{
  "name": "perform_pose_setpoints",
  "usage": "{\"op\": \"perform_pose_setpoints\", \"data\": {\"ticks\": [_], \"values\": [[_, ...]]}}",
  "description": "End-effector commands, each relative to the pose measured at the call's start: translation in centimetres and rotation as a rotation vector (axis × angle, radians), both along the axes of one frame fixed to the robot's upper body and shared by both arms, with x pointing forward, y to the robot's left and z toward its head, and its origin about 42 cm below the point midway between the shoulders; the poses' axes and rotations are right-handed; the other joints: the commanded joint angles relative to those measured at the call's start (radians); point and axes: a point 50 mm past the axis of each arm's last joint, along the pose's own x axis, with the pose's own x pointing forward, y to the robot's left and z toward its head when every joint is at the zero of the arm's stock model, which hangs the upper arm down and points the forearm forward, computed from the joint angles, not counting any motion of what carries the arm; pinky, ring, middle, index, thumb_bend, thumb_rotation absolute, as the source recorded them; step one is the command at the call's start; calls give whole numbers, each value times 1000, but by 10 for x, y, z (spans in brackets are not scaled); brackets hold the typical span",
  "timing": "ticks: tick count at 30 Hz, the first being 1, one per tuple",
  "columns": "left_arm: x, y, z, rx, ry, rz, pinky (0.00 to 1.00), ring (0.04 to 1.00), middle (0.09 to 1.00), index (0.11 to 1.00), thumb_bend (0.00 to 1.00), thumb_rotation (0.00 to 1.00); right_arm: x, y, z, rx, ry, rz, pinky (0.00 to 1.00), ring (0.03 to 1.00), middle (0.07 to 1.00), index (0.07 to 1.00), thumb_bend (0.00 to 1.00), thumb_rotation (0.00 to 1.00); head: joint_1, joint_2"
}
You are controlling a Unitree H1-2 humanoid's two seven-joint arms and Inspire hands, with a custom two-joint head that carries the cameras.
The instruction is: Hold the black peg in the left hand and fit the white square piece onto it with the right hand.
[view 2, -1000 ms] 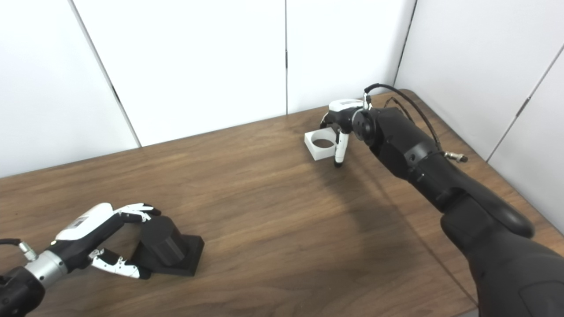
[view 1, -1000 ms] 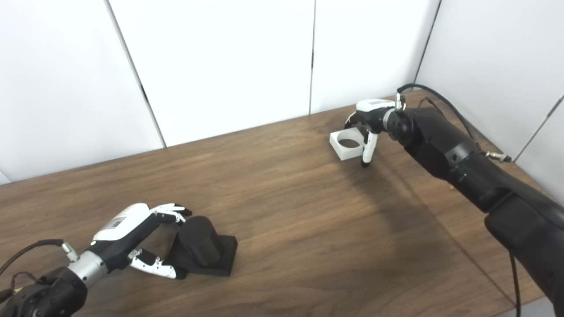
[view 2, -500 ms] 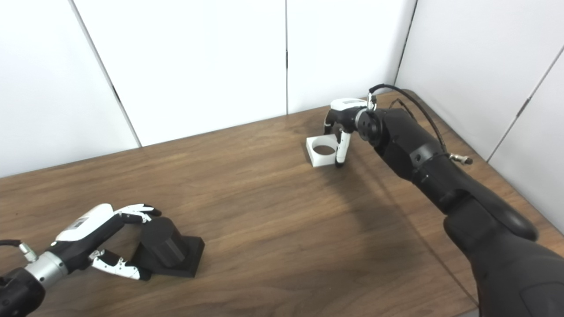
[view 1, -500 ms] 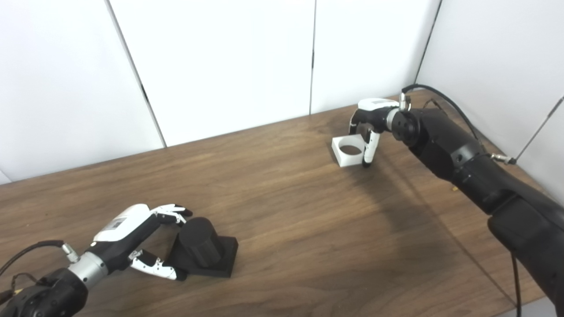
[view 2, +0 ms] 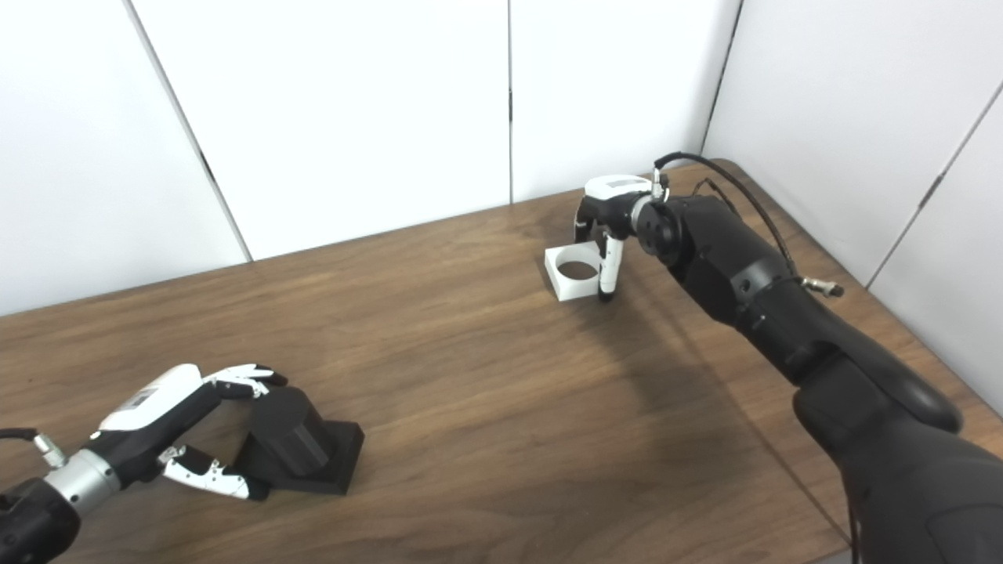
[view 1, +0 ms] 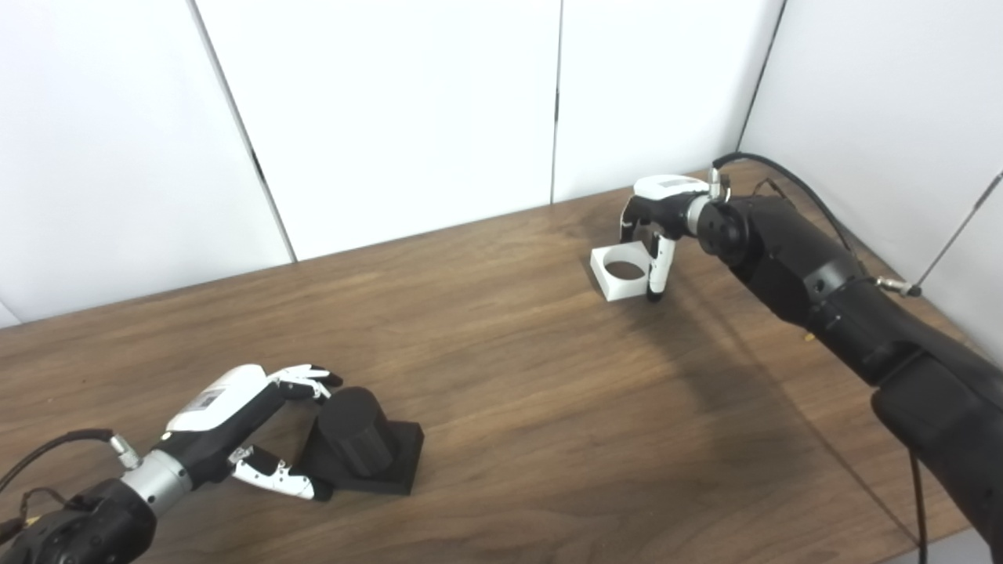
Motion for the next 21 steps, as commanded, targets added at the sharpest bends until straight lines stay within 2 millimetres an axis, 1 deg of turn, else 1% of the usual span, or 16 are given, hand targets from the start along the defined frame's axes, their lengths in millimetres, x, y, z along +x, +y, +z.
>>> {"op": "perform_pose_setpoints", "data": {"ticks": [1,3,8,14,15,21], "values": [[-17,13,-34,118,169,-1,839,920,860,489,521,52,2,-2,15,-2,-56,38,771,841,788,481,522,126,1,2],[-17,13,-34,118,166,-4,836,920,860,489,521,52,1,-1,16,5,-77,42,784,849,789,480,521,125,2,4],[-16,14,-34,118,165,-6,827,918,863,490,521,52,-1,2,23,20,-139,62,745,838,780,477,519,122,13,11],[-15,13,-32,118,170,-3,827,916,866,490,521,53,-4,6,34,45,-189,92,745,834,778,478,521,123,25,17],[-14,12,-32,117,171,-3,826,915,867,490,521,53,-5,7,36,49,-196,100,745,833,778,479,520,124,50,26],[-14,8,-32,128,158,-6,816,905,858,490,522,54,-8,17,53,60,-230,154,763,832,786,481,521,126,89,43]]}}
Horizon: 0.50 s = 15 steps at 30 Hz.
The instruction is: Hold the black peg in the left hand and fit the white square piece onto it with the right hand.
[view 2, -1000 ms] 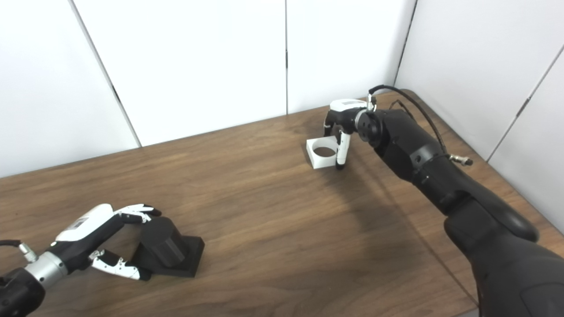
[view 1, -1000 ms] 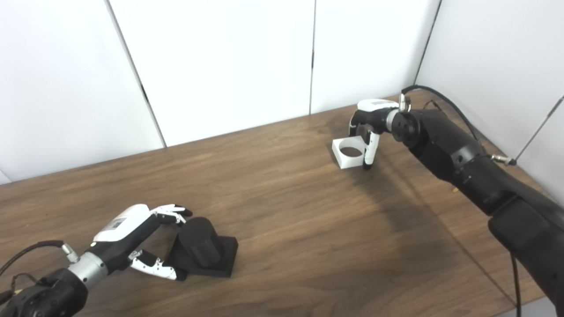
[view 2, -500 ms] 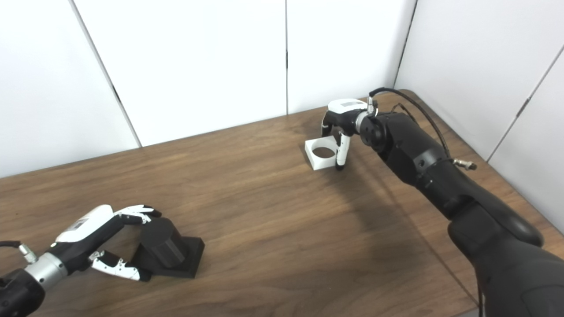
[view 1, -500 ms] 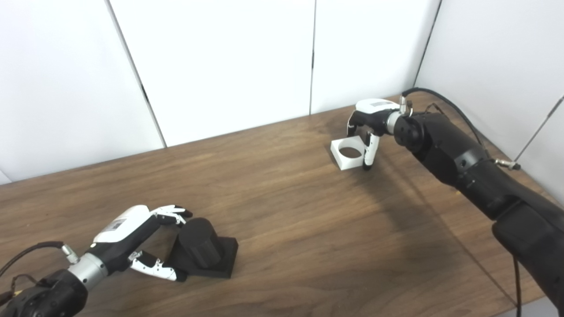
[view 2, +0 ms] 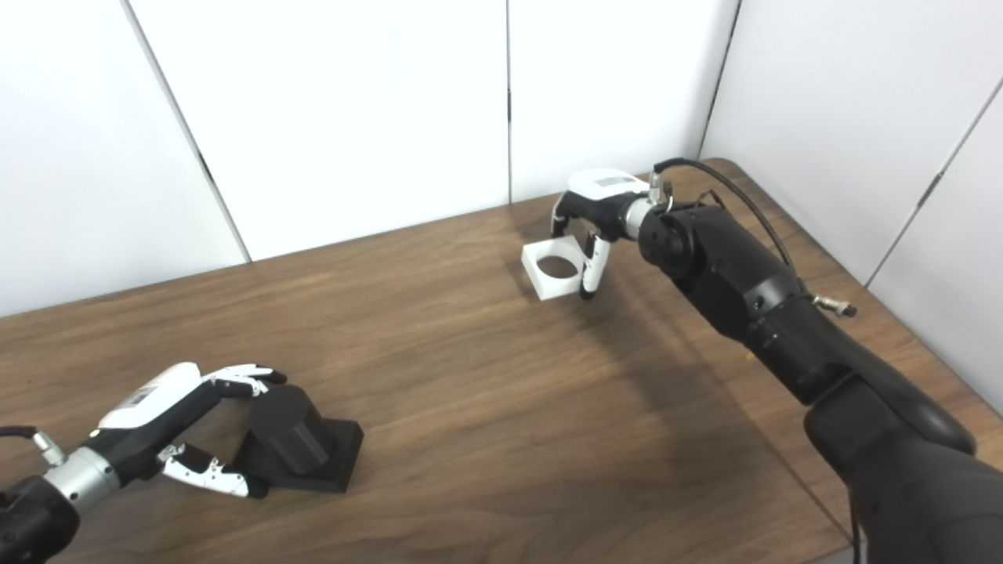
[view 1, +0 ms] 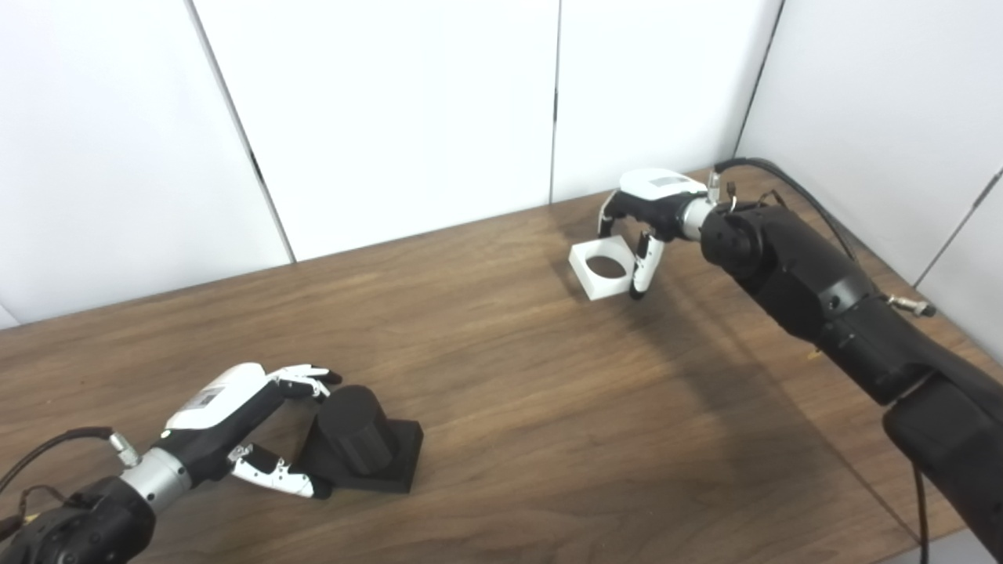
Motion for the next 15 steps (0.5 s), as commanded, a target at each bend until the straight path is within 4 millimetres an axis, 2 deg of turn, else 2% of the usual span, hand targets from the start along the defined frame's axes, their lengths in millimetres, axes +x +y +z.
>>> {"op": "perform_pose_setpoints", "data": {"ticks": [1,7,15], "values": [[-16,7,-34,122,159,-4,814,903,856,490,522,54,6,0,38,-1,-100,34,765,832,787,481,521,126,13,6],[-15,0,-33,109,169,-6,800,900,861,490,523,56,3,7,50,15,-123,88,747,829,780,482,521,124,118,40],[-14,-14,-32,128,166,-6,800,901,856,490,524,60,-7,27,68,45,-158,212,739,826,772,480,521,125,224,64]]}}
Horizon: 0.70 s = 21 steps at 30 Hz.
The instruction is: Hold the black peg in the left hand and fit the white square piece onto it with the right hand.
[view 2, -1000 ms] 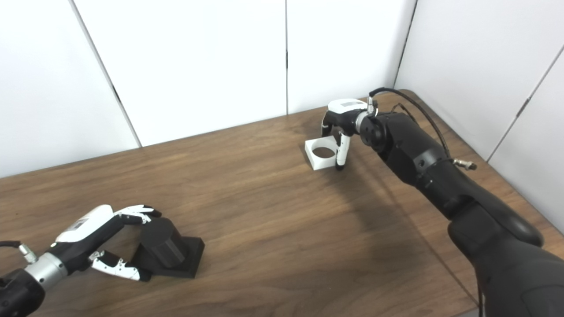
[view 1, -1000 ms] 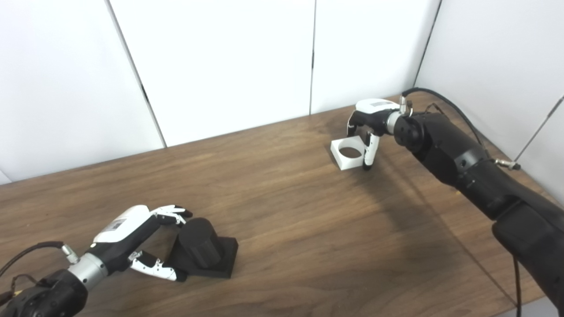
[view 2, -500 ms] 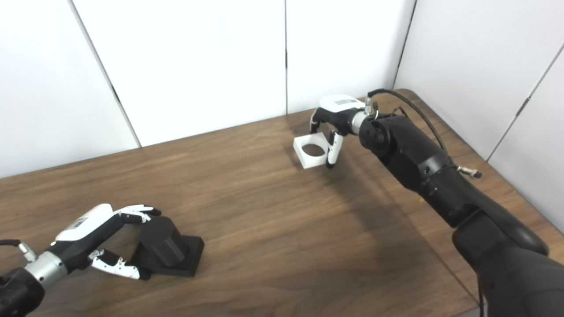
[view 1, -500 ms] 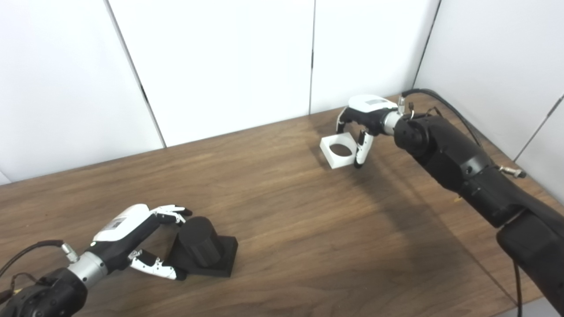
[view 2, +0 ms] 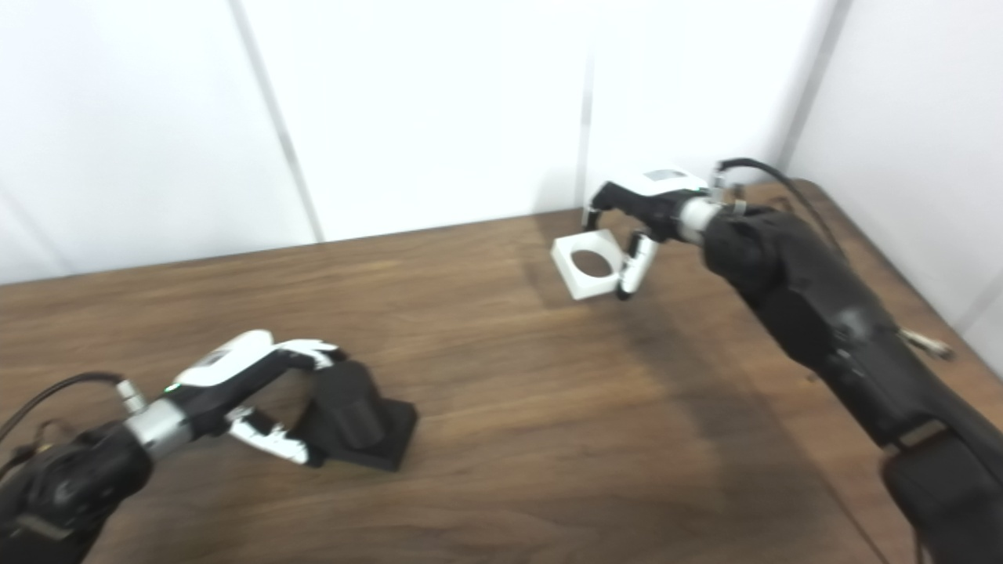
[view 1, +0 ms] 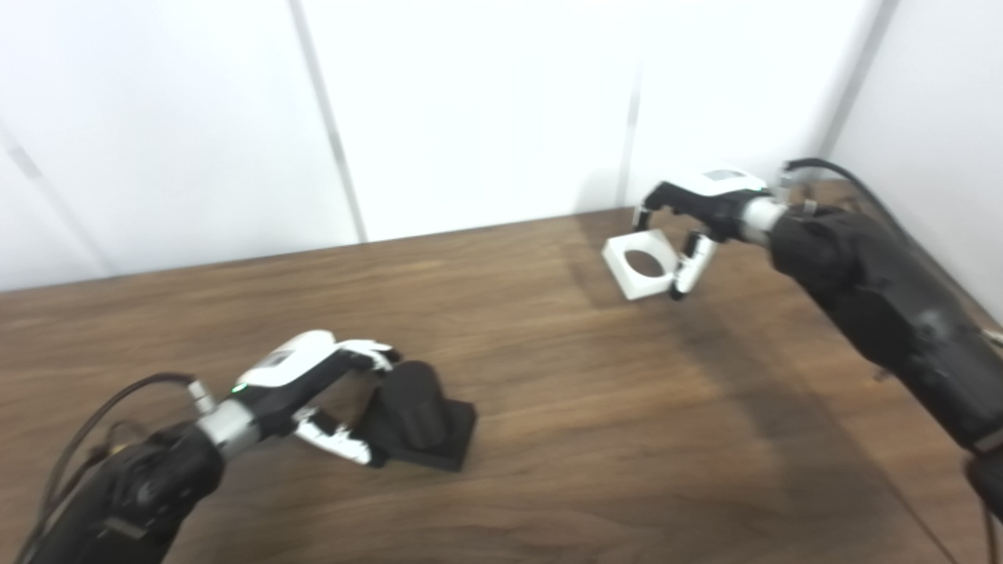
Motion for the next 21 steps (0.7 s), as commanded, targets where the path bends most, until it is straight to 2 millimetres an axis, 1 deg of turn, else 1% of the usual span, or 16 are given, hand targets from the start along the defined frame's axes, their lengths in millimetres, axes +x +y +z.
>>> {"op": "perform_pose_setpoints", "data": {"ticks": [1,4,10,14,21], "values": [[-17,-8,-33,122,164,-19,802,902,856,490,524,61,2,4,40,6,-98,54,740,829,773,480,521,125,12,3],[-17,-13,-32,122,169,-10,817,904,854,490,524,61,-3,18,48,26,-110,109,747,827,770,480,522,125,35,8],[-15,-20,-31,130,167,-11,815,909,856,490,524,64,-11,48,62,53,-110,213,755,822,778,481,522,125,75,13],[-14,-23,-32,130,163,-14,812,907,858,490,524,65,-14,64,69,38,-121,270,731,819,772,479,522,128,93,15],[-14,-27,-33,123,165,-10,817,909,860,490,524,66,-17,82,74,54,-128,354,688,789,760,478,522,129,112,18]]}}
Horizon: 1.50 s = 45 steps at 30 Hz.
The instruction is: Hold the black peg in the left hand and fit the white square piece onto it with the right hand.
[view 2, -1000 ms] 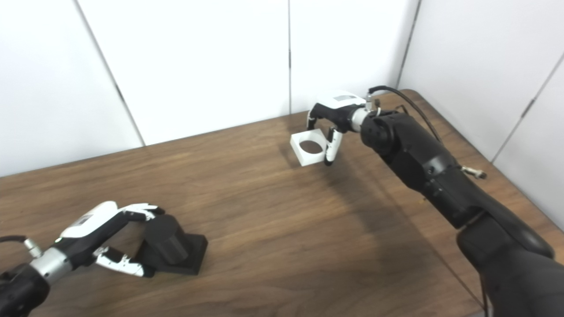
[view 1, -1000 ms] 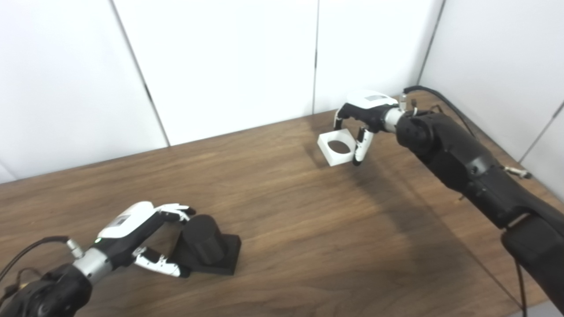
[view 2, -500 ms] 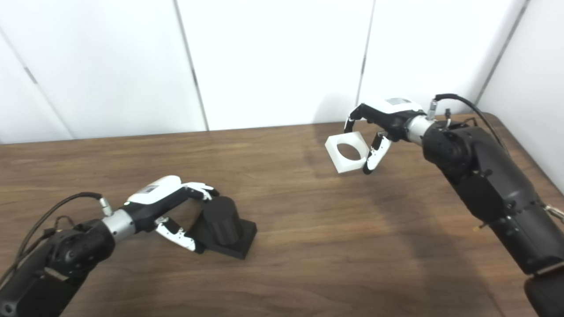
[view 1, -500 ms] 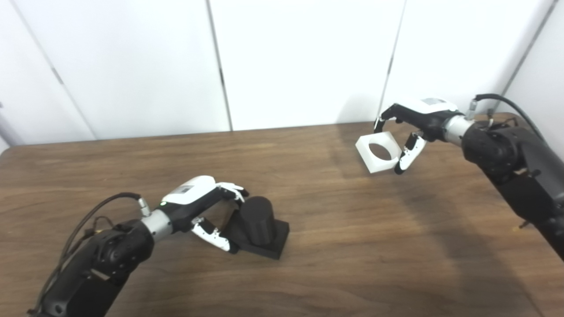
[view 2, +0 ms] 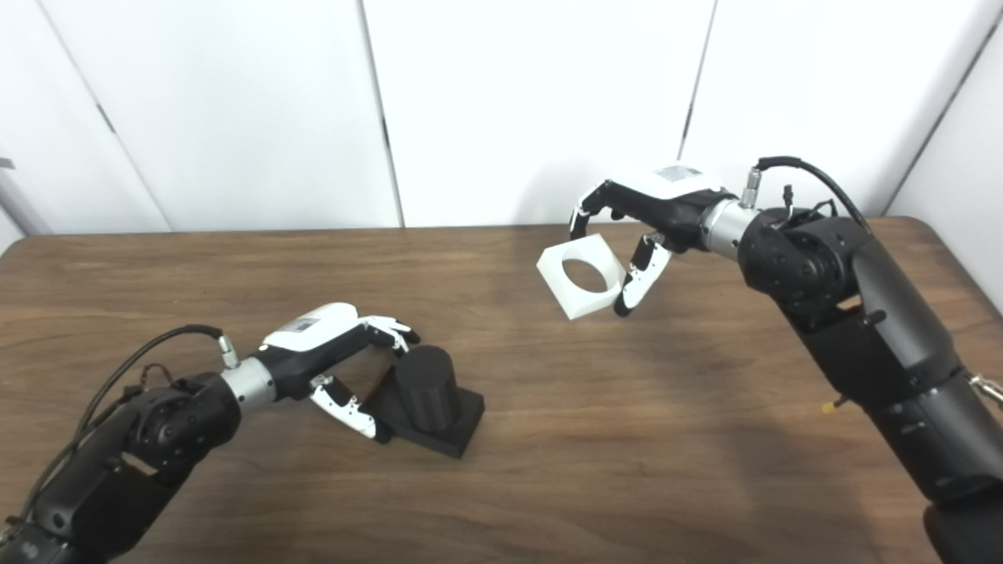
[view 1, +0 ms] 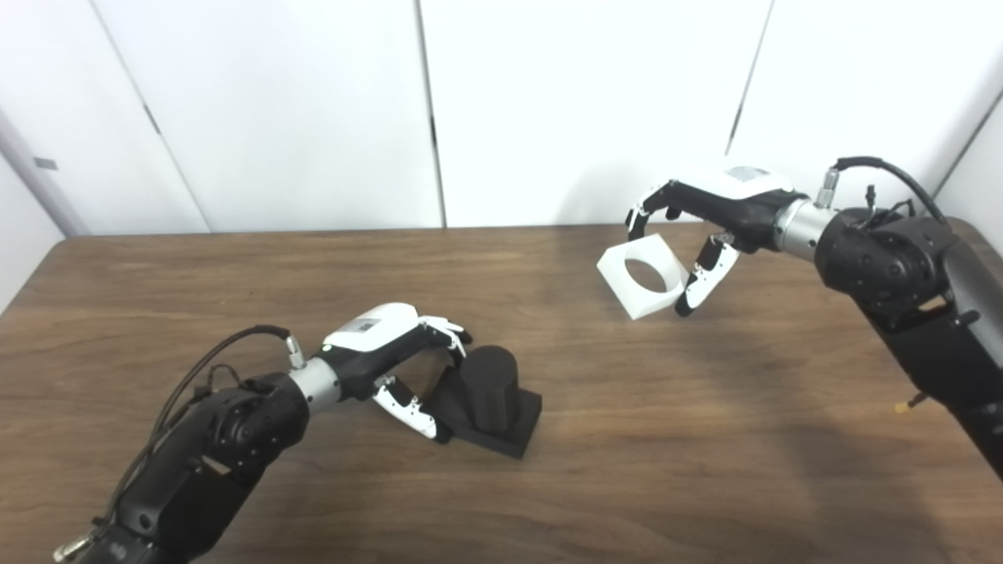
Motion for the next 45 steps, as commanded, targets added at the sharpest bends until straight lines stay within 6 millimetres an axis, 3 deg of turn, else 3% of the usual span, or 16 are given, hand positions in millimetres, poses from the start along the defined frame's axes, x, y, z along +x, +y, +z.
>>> {"op": "perform_pose_setpoints", "data": {"ticks": [1,11,27,45], "values": [[-15,-10,-36,83,177,-27,817,910,860,490,524,65,-1,11,35,5,-98,66,684,791,760,478,522,129,7,4],[-15,-16,-39,125,152,-50,796,918,859,490,524,68,-15,47,39,31,-110,187,660,781,757,478,522,129,15,10],[-12,-35,-49,250,84,-109,749,908,856,490,524,69,-23,87,34,69,-70,287,702,807,759,479,523,128,27,13],[-14,-43,-48,259,78,-115,765,928,869,491,524,70,-16,110,7,47,-20,320,698,790,753,478,524,130,38,21]]}}
